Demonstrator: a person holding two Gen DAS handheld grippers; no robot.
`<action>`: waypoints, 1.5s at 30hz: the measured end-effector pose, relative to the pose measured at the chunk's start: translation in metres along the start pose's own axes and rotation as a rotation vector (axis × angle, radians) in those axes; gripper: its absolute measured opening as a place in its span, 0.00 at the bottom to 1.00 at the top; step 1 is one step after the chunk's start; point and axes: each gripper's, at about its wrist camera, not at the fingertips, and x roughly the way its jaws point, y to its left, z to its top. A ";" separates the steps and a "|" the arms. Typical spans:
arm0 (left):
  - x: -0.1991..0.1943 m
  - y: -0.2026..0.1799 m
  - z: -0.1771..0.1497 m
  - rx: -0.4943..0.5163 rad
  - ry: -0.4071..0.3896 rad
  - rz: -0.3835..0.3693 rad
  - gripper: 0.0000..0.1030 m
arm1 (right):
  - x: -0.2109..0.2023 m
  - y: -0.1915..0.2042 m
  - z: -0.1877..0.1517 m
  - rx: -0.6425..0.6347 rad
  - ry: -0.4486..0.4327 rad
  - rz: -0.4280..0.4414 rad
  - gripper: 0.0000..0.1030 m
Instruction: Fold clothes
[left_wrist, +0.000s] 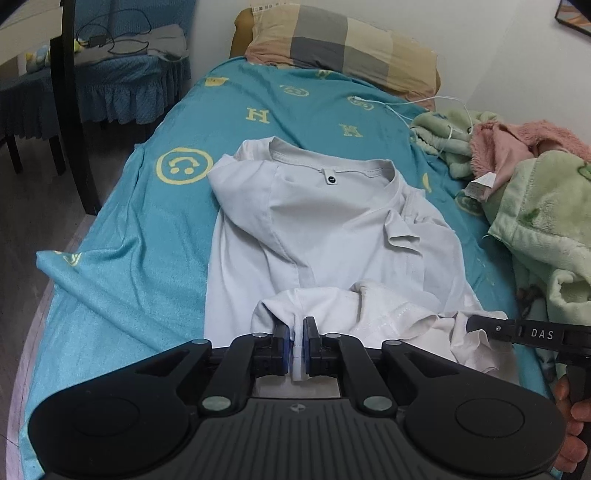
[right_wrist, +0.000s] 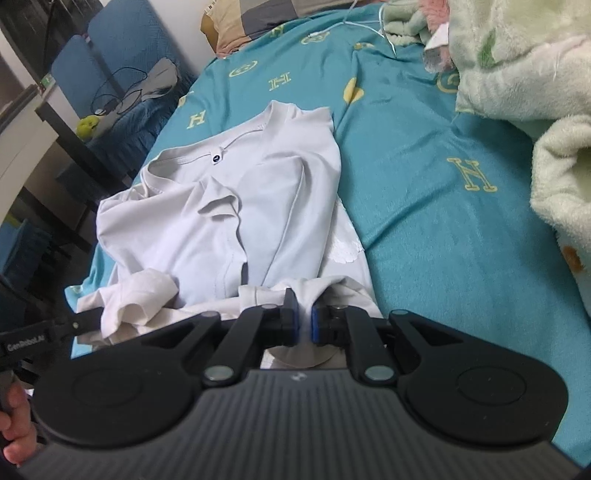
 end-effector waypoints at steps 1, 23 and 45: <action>-0.004 -0.003 -0.001 0.003 -0.010 0.010 0.20 | -0.002 0.001 0.000 -0.001 0.000 0.000 0.12; -0.056 0.007 -0.049 0.042 -0.061 0.018 0.47 | -0.082 -0.030 -0.032 0.121 -0.071 0.042 0.61; -0.035 0.023 -0.040 -0.080 -0.062 -0.027 0.04 | -0.040 -0.033 -0.028 0.069 -0.047 0.031 0.11</action>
